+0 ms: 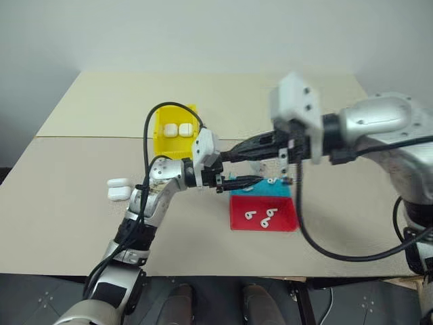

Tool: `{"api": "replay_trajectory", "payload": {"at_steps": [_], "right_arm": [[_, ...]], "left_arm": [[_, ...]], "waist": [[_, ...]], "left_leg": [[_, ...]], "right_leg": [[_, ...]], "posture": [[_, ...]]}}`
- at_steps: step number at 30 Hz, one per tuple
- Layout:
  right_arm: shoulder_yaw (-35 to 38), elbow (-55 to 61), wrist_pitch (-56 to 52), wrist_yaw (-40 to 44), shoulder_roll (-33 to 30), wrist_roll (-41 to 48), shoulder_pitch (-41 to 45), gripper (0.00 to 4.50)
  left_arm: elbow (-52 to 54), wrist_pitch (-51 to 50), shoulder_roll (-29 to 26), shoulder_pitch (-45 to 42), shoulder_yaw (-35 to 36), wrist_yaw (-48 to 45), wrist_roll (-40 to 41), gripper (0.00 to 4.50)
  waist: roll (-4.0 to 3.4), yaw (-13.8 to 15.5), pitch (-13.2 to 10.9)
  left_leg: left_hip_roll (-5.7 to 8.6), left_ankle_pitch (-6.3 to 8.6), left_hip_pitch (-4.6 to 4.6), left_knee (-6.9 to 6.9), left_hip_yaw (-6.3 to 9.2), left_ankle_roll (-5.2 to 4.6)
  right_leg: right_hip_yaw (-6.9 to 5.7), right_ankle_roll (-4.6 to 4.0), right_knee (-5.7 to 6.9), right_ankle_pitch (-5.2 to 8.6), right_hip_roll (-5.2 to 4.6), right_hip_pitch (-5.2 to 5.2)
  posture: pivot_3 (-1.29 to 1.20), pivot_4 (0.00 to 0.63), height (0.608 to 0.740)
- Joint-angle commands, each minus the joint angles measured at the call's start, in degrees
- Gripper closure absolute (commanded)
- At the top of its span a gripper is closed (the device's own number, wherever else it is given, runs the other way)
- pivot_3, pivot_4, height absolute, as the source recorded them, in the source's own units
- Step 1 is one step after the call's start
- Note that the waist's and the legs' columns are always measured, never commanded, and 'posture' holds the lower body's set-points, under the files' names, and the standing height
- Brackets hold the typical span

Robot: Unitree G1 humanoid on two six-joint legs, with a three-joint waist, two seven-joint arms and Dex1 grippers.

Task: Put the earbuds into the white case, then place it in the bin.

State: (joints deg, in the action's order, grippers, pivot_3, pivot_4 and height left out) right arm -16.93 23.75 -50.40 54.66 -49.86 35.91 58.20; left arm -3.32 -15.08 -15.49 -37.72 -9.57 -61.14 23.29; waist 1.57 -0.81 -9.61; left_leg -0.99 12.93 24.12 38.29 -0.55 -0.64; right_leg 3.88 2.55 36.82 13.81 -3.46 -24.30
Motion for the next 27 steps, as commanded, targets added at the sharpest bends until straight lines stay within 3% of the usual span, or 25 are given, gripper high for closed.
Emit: {"api": "replay_trajectory", "payload": {"at_steps": [1,9,12,15,20,24,27], "right_arm": [[0.03,-0.04,2.25,1.99,-1.26,-4.26,0.38,4.49],[7.96,-4.14,2.63,1.14,-3.26,-5.51,-4.8,4.49],[17.47,-3.48,2.75,-1.44,0.9,0.6,-8.98,4.49],[22.28,-0.18,5.3,-4.63,4.16,1.61,-13.86,4.49],[21.19,3.66,6.1,-9.94,7.41,-0.78,-18.95,4.49],[19.73,3.96,4.84,-10.91,9.79,0.59,-18.97,4.49],[18.17,2.85,4.45,-12.3,11.48,-0.6,-17.96,4.49]], "left_arm": [[1.41,2.1,0.07,-0.72,2.34,1.11,0.68,1.73],[6.67,3.67,-0.42,3.04,8.43,2.3,5.46,1.73],[8.03,4.44,-1.15,3.21,11.53,8.55,3.27,1.73],[8.2,3.86,-1.59,1.87,14.1,18.0,-0.76,1.73],[2.63,0.26,0.16,-5.5,18.15,40.07,-9.74,1.73],[-7.34,2.36,0.09,-9.8,17.73,49.06,-16.31,1.73],[-13.68,3.6,1.17,-12.52,18.82,51.3,-15.97,1.73]], "waist": [[0.0,0.14,0.0],[0.0,0.08,0.0],[0.0,0.08,0.01],[0.01,0.16,0.01],[0.01,0.31,0.01],[0.01,0.31,0.02],[0.01,0.22,0.02]], "left_leg": [[0.0,0.0,0.03,0.02,0.01,0.0],[-0.02,0.0,0.06,0.05,0.19,0.0],[-0.02,0.0,0.05,0.09,0.22,0.0],[0.0,0.0,0.04,0.08,0.24,0.0],[0.03,0.0,0.09,0.21,0.31,0.0],[0.05,0.0,0.07,0.25,0.31,0.0],[0.05,0.0,0.08,0.24,0.31,0.0]], "right_leg": [[-0.03,0.0,0.0,0.0,0.0,-0.01],[-0.1,-0.01,0.01,-0.02,-0.03,0.01],[-0.12,-0.03,0.04,-0.03,-0.02,0.03],[-0.09,-0.01,0.07,-0.04,-0.03,0.05],[-0.14,0.07,0.08,-0.08,-0.05,0.08],[-0.14,0.09,0.06,-0.1,-0.04,0.11],[-0.16,0.08,0.08,-0.1,-0.03,0.07]], "posture": [[0.0,0.15,0.74],[0.0,0.15,0.74],[0.0,0.15,0.74],[0.0,0.15,0.74],[0.0,0.15,0.74],[0.0,0.15,0.74],[0.0,0.15,0.74]]}}
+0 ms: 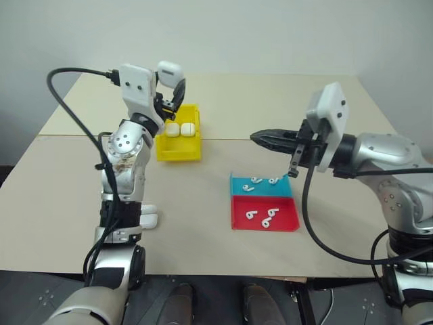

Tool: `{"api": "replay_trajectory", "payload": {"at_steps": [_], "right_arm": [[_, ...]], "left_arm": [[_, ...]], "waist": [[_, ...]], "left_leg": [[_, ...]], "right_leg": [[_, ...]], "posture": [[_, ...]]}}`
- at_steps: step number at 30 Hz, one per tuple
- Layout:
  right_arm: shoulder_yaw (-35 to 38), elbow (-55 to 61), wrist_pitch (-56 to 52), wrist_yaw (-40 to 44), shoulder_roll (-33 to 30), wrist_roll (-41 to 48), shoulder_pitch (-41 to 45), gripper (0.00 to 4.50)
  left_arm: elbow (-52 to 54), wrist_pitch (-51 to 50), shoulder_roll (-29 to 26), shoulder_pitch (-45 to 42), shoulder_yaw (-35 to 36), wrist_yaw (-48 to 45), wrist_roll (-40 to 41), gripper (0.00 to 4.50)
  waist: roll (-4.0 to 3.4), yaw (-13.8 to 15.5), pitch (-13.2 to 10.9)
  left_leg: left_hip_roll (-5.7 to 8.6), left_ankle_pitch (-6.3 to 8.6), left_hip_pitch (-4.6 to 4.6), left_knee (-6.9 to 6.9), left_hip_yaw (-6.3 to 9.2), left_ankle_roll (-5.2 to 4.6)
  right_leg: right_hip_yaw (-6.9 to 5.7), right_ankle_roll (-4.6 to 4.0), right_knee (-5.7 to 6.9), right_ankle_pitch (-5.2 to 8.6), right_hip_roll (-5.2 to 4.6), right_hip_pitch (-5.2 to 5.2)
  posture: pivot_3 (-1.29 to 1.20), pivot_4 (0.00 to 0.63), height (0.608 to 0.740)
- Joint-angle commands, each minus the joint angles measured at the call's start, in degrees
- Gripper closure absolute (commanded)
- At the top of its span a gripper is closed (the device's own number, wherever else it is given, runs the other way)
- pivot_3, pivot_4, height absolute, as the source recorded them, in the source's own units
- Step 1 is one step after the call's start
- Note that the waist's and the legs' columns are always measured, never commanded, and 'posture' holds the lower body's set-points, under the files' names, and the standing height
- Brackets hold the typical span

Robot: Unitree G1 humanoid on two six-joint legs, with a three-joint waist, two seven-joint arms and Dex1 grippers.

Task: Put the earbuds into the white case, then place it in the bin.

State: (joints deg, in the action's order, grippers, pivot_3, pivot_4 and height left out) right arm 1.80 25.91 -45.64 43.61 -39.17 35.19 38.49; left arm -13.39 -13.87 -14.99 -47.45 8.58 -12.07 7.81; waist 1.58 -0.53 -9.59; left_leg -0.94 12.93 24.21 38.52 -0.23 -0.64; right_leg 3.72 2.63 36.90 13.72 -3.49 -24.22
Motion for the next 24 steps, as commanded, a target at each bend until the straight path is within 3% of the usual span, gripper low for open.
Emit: {"api": "replay_trajectory", "payload": {"at_steps": [1,9,13,15,20,24], "right_arm": [[-0.89,0.51,-0.26,-1.54,1.01,-0.23,1.92,4.49],[-1.53,0.53,-0.43,-2.41,1.23,-0.02,2.17,4.49],[-1.66,0.94,-0.39,-2.43,1.27,0.2,2.07,4.5],[-1.58,1.32,-0.41,-2.55,1.28,0.33,1.78,4.5],[-1.15,1.91,-0.58,-3.09,1.71,0.9,0.8,4.5],[-1.07,1.81,0.81,-3.9,3.04,0.21,0.18,4.5]], "left_arm": [[-5.27,2.94,0.78,-3.37,0.58,2.39,-0.62,1.73],[-20.9,9.54,0.78,-6.82,-2.85,2.84,-5.16,1.73],[-24.44,11.67,0.45,-7.69,-3.03,2.38,-5.44,0.39],[-23.01,12.66,0.37,-6.86,-2.71,1.67,-4.85,0.04],[-13.19,7.91,-0.68,-2.66,-0.89,-4.52,0.72,0.04],[-1.99,3.71,-5.63,4.02,-0.83,-14.26,5.51,0.04]], "waist": [[0.0,-0.06,0.0],[0.0,0.09,0.0],[0.0,-0.02,0.0],[0.0,-0.09,0.0],[0.0,-0.21,0.0],[-0.02,-0.56,0.01]], "left_leg": [[0.0,0.0,0.01,0.0,0.0,0.0],[0.04,0.0,0.09,-0.02,-0.01,0.0],[0.03,0.0,0.08,-0.01,-0.02,0.0],[0.02,0.0,0.09,-0.01,-0.01,0.0],[0.01,0.0,0.09,-0.03,0.0,0.0],[-0.02,0.0,0.05,-0.06,0.0,0.0]], "right_leg": [[0.0,0.0,0.01,0.0,0.0,-0.01],[-0.04,0.0,0.11,0.0,-0.03,-0.02],[-0.04,0.0,0.1,0.0,-0.02,-0.05],[-0.04,0.0,0.12,0.0,-0.01,-0.04],[-0.04,0.0,0.19,0.0,-0.02,-0.05],[-0.02,-0.02,0.21,-0.01,0.0,-0.05]], "posture": [[0.0,0.15,0.74],[0.0,0.15,0.74],[0.0,0.15,0.74],[0.0,0.15,0.74],[0.0,0.15,0.74],[0.0,0.15,0.74]]}}
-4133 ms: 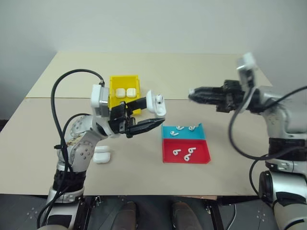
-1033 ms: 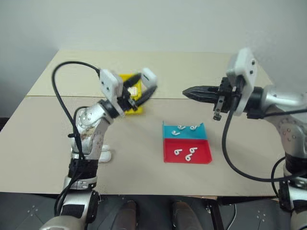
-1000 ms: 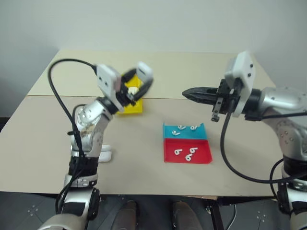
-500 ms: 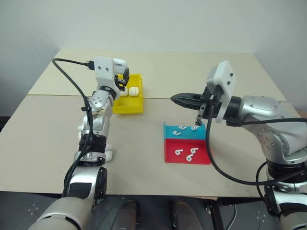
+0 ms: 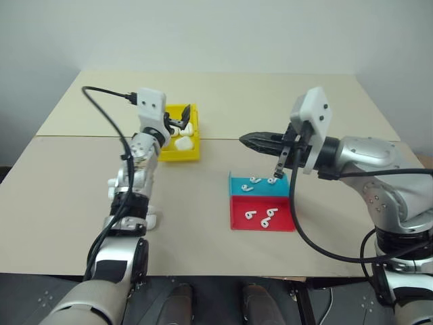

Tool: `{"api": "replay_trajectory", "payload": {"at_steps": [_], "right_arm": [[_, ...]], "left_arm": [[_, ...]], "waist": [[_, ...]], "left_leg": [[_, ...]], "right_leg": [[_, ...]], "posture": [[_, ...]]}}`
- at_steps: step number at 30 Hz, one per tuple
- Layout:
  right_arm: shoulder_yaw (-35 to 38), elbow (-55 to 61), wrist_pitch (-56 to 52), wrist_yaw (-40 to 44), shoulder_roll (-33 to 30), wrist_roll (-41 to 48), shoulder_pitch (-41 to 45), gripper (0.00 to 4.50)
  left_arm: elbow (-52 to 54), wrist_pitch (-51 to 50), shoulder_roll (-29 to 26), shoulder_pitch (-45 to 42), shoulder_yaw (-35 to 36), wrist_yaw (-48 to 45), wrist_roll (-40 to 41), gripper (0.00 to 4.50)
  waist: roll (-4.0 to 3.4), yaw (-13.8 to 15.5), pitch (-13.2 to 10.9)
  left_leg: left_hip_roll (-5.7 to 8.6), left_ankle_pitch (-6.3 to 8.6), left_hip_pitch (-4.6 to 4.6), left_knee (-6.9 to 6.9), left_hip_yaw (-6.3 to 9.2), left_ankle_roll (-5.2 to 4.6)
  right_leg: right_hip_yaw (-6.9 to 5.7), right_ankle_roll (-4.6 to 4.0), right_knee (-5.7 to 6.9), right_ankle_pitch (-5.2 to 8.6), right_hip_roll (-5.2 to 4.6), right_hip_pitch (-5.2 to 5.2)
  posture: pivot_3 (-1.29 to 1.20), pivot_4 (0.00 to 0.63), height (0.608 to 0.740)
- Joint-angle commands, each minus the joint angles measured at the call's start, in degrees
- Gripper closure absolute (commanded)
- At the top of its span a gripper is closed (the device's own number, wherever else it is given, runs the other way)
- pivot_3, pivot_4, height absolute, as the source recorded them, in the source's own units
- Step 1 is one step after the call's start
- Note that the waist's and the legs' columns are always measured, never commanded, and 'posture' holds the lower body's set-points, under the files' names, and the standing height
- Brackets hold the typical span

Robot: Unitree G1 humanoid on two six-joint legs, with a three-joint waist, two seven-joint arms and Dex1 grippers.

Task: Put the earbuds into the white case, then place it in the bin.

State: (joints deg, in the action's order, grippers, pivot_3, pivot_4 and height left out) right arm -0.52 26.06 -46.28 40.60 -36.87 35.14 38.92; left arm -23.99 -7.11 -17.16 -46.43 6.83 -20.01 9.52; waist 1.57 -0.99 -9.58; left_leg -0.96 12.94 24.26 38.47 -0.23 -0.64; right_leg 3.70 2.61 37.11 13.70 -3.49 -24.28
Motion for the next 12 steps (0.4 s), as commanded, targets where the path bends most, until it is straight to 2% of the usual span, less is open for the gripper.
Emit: {"api": "replay_trajectory", "payload": {"at_steps": [1,4,7,12], "right_arm": [[1.26,1.71,3.39,-1.64,1.63,-0.98,-1.09,4.5],[0.62,1.63,6.9,-2.93,2.68,-4.13,-3.68,4.5],[1.39,2.61,8.8,-2.08,1.71,-5.11,-8.6,4.5],[2.49,3.51,9.82,-0.61,-0.8,-5.86,-13.64,4.5]], "left_arm": [[12.15,-5.01,-5.08,5.05,1.17,-8.61,5.43,0.04],[22.46,-10.69,-10.26,11.55,1.75,-14.8,10.2,0.04],[35.28,-17.31,-17.78,21.75,3.24,-22.27,16.36,0.04],[50.54,-26.3,-26.24,35.29,9.68,-29.21,28.55,0.04]], "waist": [[-0.01,-0.16,0.0],[-0.01,-0.14,0.01],[-0.03,-0.13,0.02],[-0.02,0.24,0.01]], "left_leg": [[0.0,0.0,-0.02,-0.01,0.0,0.0],[-0.02,0.0,-0.03,-0.01,0.01,0.0],[-0.04,0.0,-0.03,-0.03,0.0,0.01],[-0.1,0.0,-0.06,-0.04,-0.02,0.01]], "right_leg": [[0.0,-0.01,0.0,0.0,0.01,0.0],[0.0,-0.01,0.0,-0.01,0.01,0.0],[0.0,-0.01,0.0,0.0,-0.02,0.03],[0.0,-0.02,-0.24,0.01,-0.09,0.05]], "posture": [[0.0,0.15,0.74],[0.0,0.15,0.74],[0.0,0.15,0.74],[0.0,0.15,0.74]]}}
